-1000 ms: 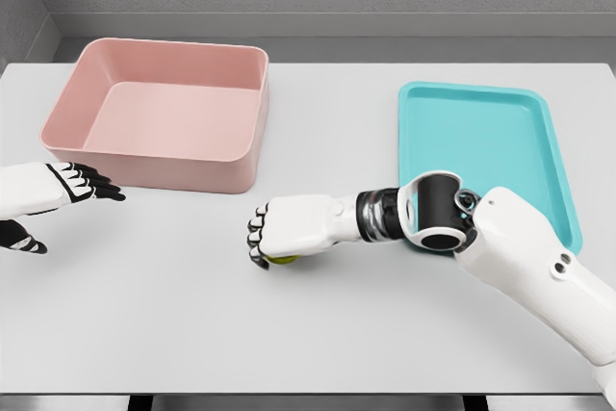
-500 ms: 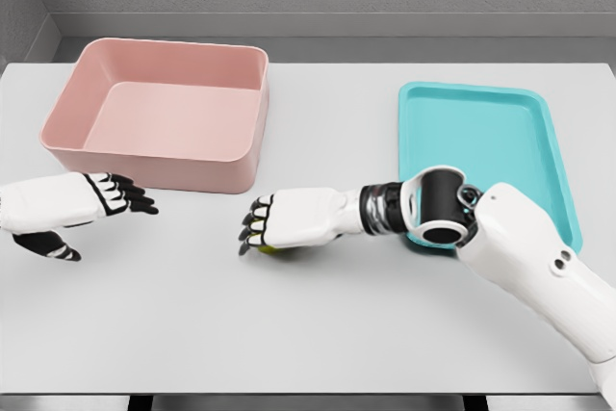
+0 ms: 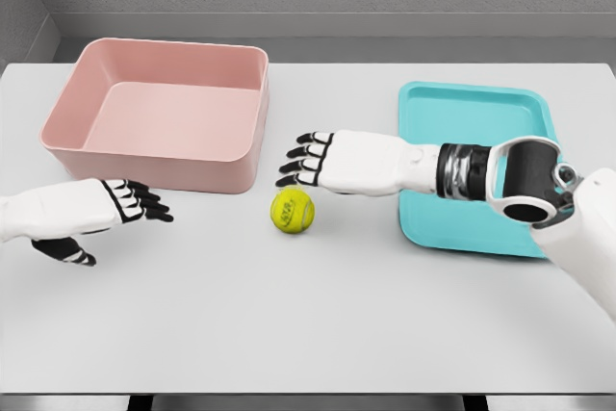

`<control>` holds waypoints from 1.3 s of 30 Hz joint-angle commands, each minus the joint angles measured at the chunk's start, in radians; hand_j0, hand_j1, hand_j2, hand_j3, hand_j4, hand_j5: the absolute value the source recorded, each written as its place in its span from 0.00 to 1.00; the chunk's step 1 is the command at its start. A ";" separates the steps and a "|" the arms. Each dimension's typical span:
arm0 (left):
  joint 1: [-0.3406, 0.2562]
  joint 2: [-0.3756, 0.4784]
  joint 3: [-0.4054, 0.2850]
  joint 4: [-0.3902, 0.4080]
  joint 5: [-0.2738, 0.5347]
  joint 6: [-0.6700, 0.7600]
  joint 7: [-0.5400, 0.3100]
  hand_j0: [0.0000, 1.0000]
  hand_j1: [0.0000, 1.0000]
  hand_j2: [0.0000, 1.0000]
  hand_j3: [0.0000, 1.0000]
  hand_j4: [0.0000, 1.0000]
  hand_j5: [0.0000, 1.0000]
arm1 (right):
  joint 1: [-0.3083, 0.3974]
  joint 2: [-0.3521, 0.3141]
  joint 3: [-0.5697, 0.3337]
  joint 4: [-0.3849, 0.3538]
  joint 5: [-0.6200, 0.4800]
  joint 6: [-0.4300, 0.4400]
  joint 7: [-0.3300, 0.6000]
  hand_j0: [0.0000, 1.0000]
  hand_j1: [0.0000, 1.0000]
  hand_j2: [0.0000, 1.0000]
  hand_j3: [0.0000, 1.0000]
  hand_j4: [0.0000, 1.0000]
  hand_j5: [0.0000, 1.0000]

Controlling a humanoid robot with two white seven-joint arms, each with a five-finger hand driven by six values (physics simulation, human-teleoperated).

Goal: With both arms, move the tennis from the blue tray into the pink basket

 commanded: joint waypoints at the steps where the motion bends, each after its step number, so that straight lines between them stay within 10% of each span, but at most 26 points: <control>1: 0.000 -0.003 0.000 0.000 0.002 0.002 0.000 1.00 1.00 1.00 1.00 1.00 1.00 | 0.000 -0.012 -0.037 -0.011 -0.018 0.003 -0.001 1.00 1.00 1.00 1.00 1.00 1.00; 7: -0.003 -0.061 -0.002 -0.012 -0.052 0.002 0.000 1.00 1.00 1.00 1.00 1.00 1.00 | 0.006 -0.014 -0.055 -0.002 -0.017 0.003 -0.001 1.00 1.00 1.00 1.00 1.00 1.00; 19: -0.084 -0.176 -0.045 -0.031 -0.122 0.002 0.000 1.00 1.00 1.00 1.00 1.00 1.00 | 0.267 -0.132 -0.594 0.022 -0.297 0.003 -0.001 1.00 1.00 1.00 1.00 1.00 1.00; 39: -0.250 -0.345 -0.235 -0.043 -0.185 0.002 0.000 1.00 1.00 1.00 1.00 1.00 1.00 | 0.443 -0.072 -0.643 0.004 -0.405 0.003 -0.001 1.00 1.00 1.00 1.00 1.00 1.00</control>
